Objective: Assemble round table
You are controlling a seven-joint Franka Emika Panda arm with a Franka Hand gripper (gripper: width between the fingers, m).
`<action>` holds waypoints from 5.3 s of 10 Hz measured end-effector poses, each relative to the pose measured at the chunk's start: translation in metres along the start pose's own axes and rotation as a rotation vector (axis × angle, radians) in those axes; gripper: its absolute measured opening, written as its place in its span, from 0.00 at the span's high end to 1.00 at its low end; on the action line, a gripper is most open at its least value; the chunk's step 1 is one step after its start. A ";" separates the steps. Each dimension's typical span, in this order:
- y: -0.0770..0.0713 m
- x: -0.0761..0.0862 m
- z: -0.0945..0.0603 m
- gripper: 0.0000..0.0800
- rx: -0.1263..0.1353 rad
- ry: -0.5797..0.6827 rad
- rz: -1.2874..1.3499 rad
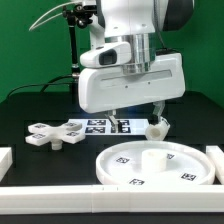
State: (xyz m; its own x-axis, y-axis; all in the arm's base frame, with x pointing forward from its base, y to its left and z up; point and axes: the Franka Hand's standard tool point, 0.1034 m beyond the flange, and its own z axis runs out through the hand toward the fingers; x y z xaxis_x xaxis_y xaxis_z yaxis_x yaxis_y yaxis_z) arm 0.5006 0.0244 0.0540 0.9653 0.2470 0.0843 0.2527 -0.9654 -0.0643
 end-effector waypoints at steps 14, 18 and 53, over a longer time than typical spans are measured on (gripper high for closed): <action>-0.036 -0.031 0.022 0.19 0.055 -0.066 0.782; -0.038 -0.034 0.020 0.19 0.148 -0.319 0.693; -0.040 0.004 -0.027 0.49 0.445 -0.952 0.500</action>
Offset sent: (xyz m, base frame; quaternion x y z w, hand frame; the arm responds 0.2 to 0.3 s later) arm -0.0098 0.0178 -0.0037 -0.0369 0.0150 0.2372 0.9706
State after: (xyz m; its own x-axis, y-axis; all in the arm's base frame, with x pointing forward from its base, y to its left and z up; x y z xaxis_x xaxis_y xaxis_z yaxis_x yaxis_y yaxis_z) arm 0.4923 0.0620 0.0837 0.5754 -0.0079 -0.8179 -0.3524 -0.9048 -0.2391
